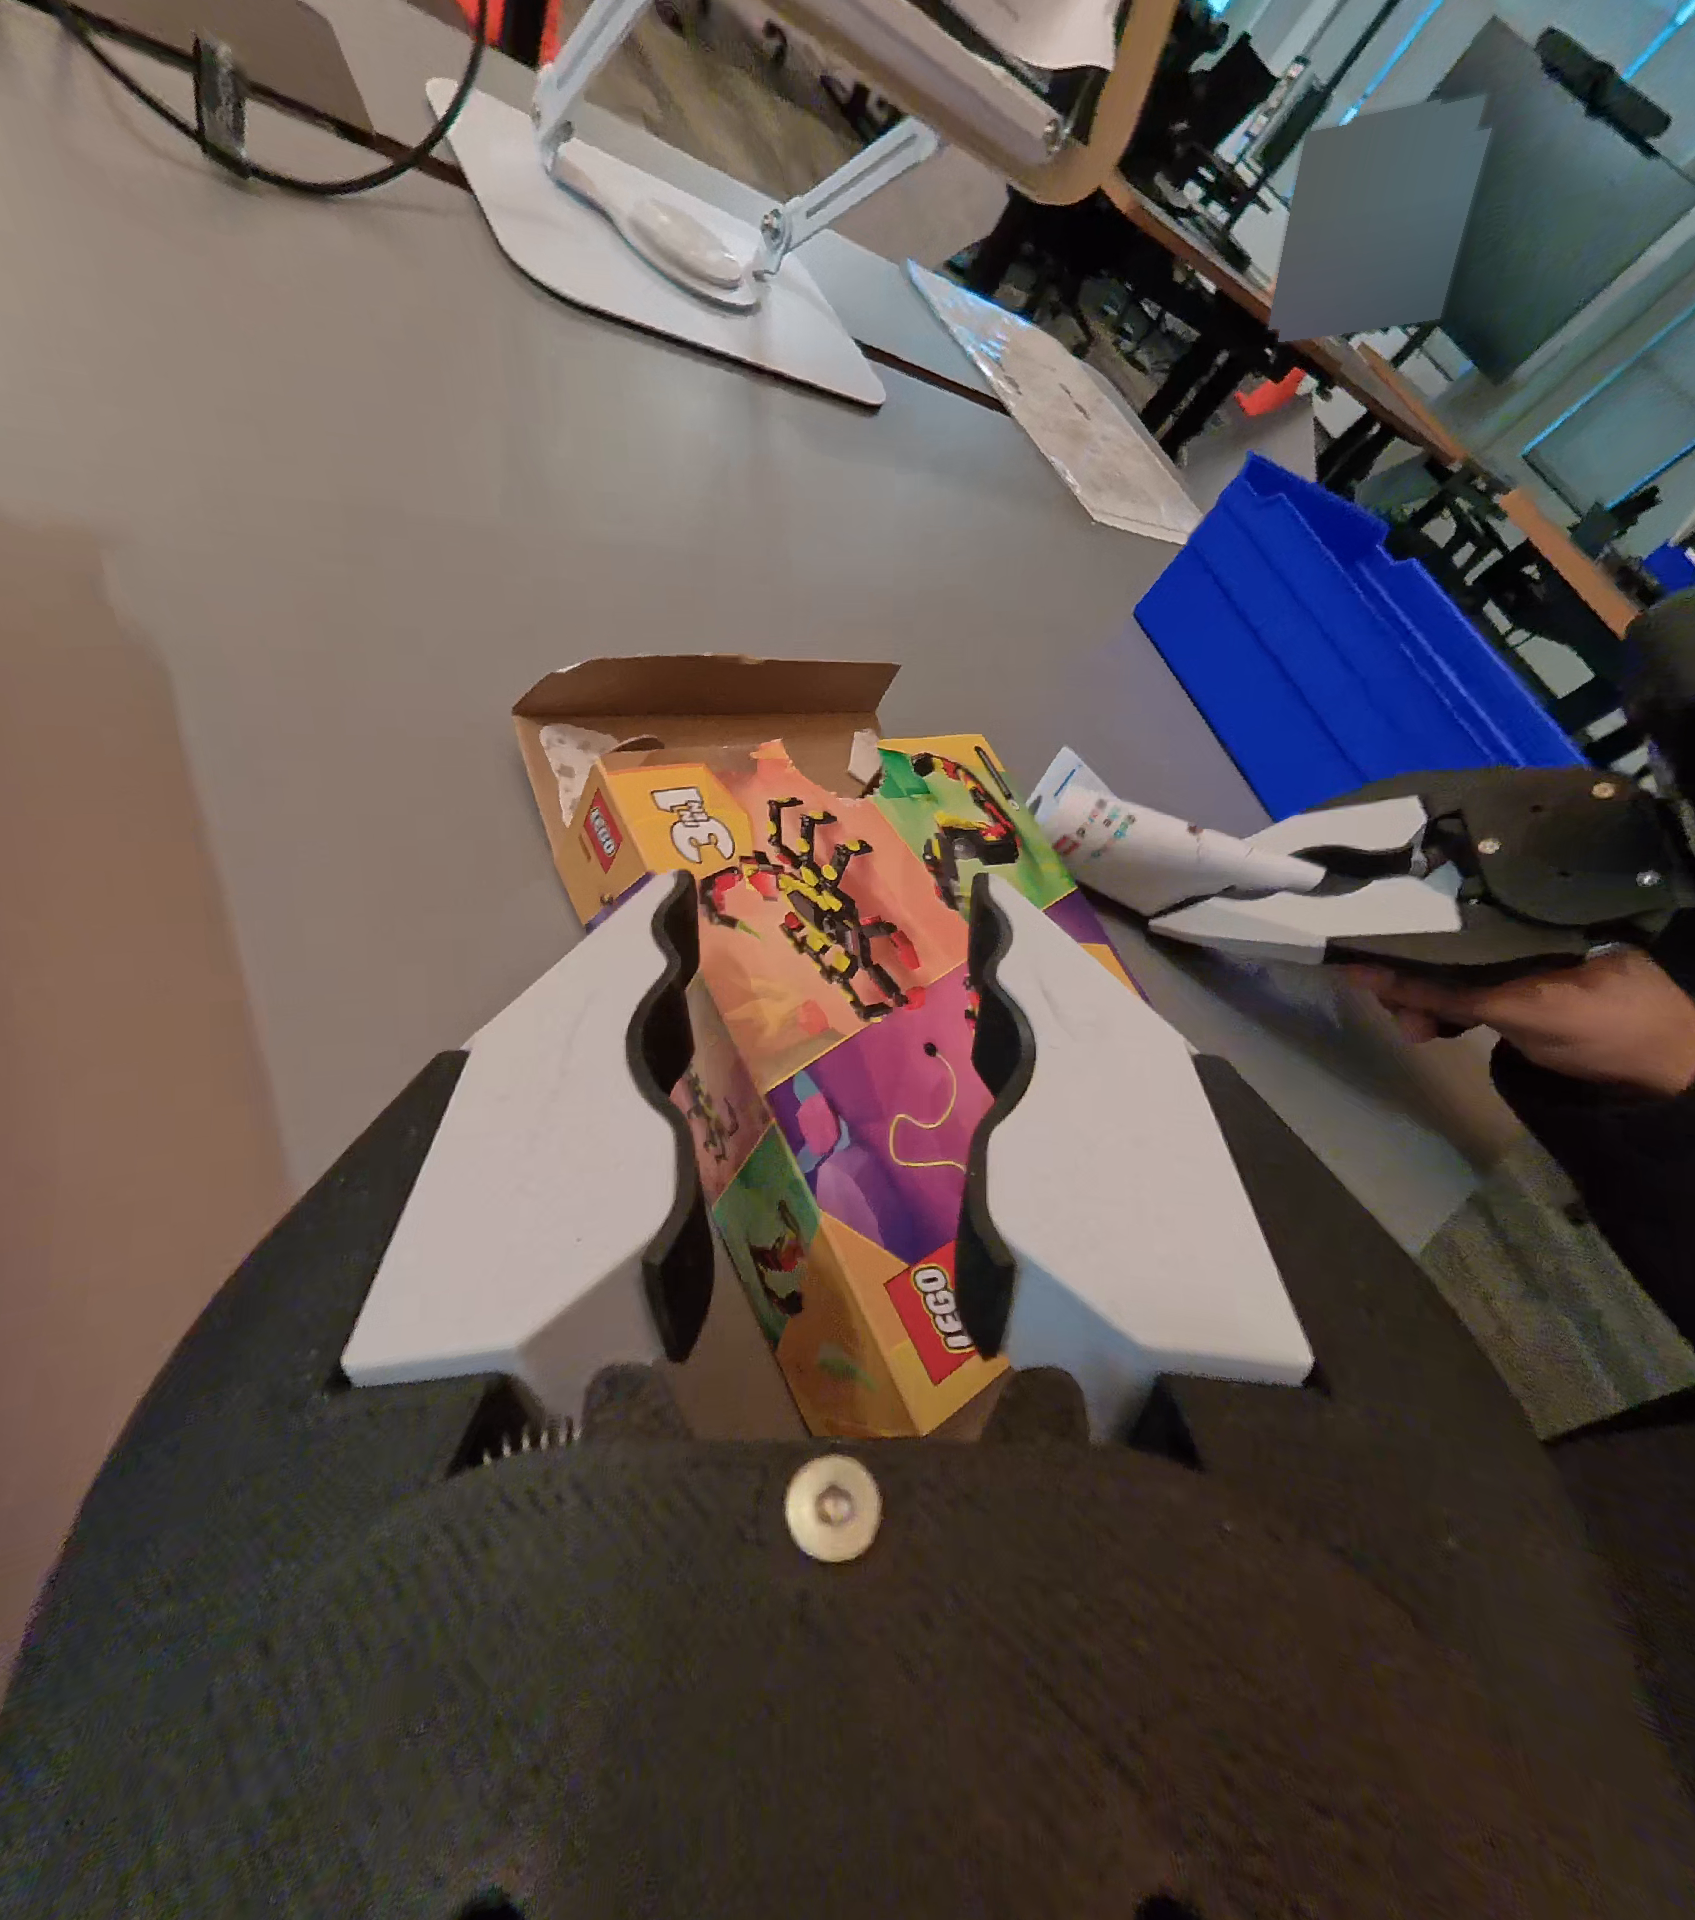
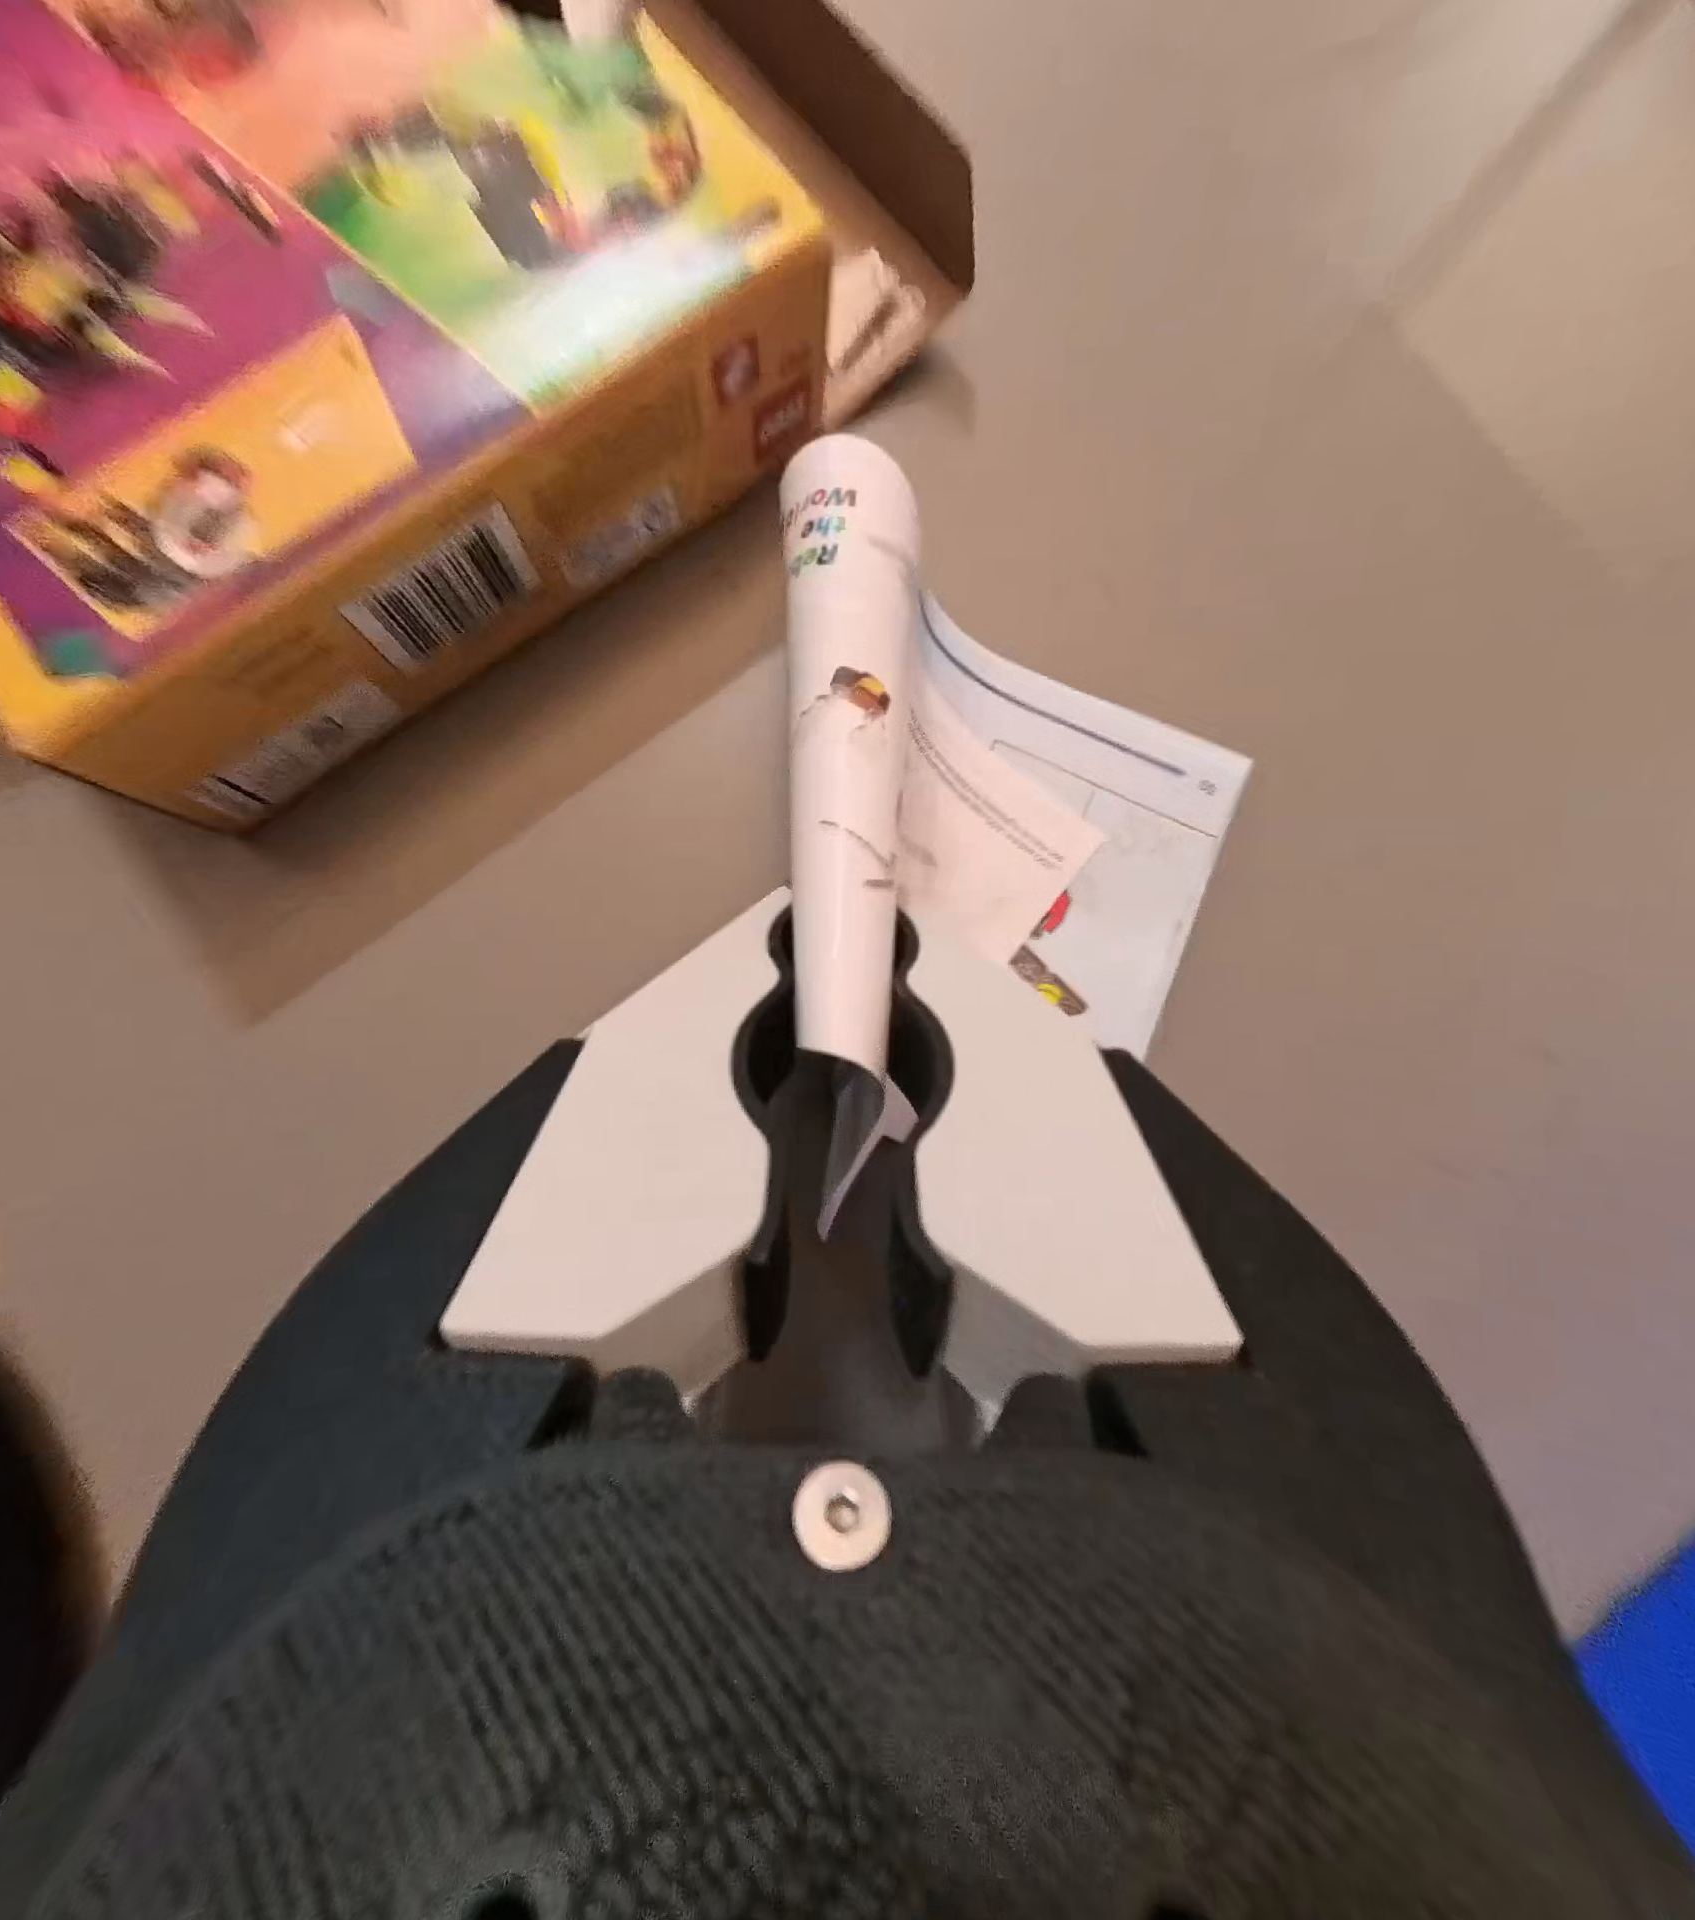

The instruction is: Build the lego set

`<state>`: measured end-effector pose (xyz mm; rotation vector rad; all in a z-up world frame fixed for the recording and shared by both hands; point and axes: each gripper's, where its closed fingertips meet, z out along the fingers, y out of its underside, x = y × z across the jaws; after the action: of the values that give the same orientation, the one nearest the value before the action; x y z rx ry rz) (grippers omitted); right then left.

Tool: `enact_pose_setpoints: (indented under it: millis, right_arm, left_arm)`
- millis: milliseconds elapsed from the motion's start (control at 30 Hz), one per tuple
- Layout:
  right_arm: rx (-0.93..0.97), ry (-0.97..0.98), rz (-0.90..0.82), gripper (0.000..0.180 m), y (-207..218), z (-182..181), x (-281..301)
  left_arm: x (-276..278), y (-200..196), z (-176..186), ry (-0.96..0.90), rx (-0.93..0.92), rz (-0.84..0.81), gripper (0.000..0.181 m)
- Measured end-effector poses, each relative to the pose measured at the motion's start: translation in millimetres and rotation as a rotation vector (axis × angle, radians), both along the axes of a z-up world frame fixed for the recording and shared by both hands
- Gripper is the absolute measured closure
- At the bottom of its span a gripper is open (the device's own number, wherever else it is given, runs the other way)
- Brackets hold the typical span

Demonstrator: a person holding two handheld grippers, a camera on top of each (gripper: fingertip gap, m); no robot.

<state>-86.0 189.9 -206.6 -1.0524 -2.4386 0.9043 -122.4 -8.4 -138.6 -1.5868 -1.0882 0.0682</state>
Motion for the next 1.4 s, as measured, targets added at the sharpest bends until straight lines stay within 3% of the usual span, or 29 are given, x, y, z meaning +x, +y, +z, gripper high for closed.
enact_pose_setpoints:
  millis: [200, 433, 500, 633, 767, 833, 933, 1033, 1100, 1233, 1400]
  right_arm:
    - [-0.625, -0.039, 0.205, 0.168, -50, 76, 26]
    - [-1.084, -0.631, 0.520, 0.159, -78, 108, 96]
    - [-1.075, -0.722, 0.545, 0.155, -83, 104, 107]
    - [-0.990, -0.727, 0.537, 0.148, -93, 92, 112]
    - [-1.020, -0.764, 0.533, 0.148, -95, 93, 114]
    - [-1.032, -0.745, 0.502, 0.139, -96, 91, 107]
    - [-1.149, -0.666, 0.364, 0.132, -88, 99, 76]
    - [-1.272, -0.583, 0.293, 0.126, -73, 115, 54]
    - [-1.231, -0.504, 0.246, 0.121, -68, 111, 44]
    - [-1.093, -0.437, 0.243, 0.122, -79, 97, 46]
    - [-1.001, -0.417, 0.256, 0.116, -107, 85, 56]
  left_arm:
    - [19, 24, 26, 0.235, -0.065, -0.123, 0.128]
    - [77, 76, 39, 0.533, -0.180, -0.389, 0.106]
    - [92, 85, 43, 0.558, -0.149, -0.448, 0.104]
    - [109, 95, 41, 0.581, -0.156, -0.534, 0.106]
    - [115, 99, 40, 0.612, -0.171, -0.551, 0.127]
    - [105, 95, 42, 0.651, -0.209, -0.486, 0.154]
    - [94, 86, 46, 0.669, -0.232, -0.428, 0.172]
    - [77, 74, 53, 0.622, -0.193, -0.318, 0.178]
    - [61, 62, 55, 0.567, -0.163, -0.227, 0.181]
    - [44, 44, 65, 0.384, 0.069, -0.112, 0.181]
    - [48, 45, 82, 0.179, 0.474, -0.119, 0.181]
